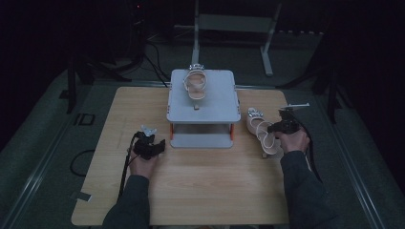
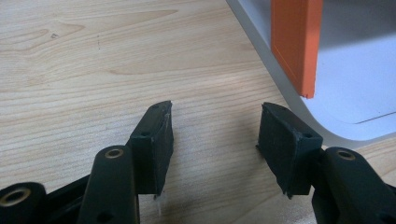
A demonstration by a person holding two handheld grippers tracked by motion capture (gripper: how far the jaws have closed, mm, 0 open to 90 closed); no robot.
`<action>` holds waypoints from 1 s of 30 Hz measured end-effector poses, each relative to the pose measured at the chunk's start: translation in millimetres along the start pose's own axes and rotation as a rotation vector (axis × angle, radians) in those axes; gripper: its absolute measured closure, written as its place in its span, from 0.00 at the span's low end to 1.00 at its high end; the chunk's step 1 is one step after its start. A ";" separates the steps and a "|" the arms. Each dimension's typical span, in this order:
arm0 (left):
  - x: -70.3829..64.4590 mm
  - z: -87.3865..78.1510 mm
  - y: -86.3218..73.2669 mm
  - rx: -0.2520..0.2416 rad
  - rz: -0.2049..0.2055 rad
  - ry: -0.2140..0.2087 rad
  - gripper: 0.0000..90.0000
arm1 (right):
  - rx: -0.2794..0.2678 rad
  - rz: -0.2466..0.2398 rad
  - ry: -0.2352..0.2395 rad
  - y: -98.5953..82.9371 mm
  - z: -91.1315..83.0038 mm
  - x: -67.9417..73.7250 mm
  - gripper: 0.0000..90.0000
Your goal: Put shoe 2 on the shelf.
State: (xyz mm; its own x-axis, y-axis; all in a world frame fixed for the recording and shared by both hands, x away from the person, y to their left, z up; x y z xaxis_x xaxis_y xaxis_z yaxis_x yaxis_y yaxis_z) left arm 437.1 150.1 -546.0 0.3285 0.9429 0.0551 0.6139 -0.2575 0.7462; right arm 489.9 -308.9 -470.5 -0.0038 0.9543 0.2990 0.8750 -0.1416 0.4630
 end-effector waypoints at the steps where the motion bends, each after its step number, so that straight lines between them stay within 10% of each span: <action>1: 0.0 0.0 0.0 0.000 0.000 0.000 0.50 | -0.004 0.001 0.001 1.4 -1.6 0.7 0.96; 30: -0.2 -0.1 0.0 0.000 0.004 -0.001 0.50 | -0.086 0.007 0.022 55.0 -52.7 47.6 0.96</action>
State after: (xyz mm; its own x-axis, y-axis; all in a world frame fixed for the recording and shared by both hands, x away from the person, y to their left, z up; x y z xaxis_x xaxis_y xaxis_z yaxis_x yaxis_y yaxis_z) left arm 436.9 150.0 -545.9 0.3322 0.9415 0.0574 0.6127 -0.2616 0.7457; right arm 512.4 -285.1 -386.8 -0.0096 0.9471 0.3207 0.8304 -0.1711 0.5302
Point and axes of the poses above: each handheld gripper's, and its own axes: z roughly forward along the jaws, y roughly out of its top, x roughly to its left, the point moved 6 cm from there along z, roughly forward along the jaws, and after that the axes turned 5 degrees about z, right-handed, at the moved point
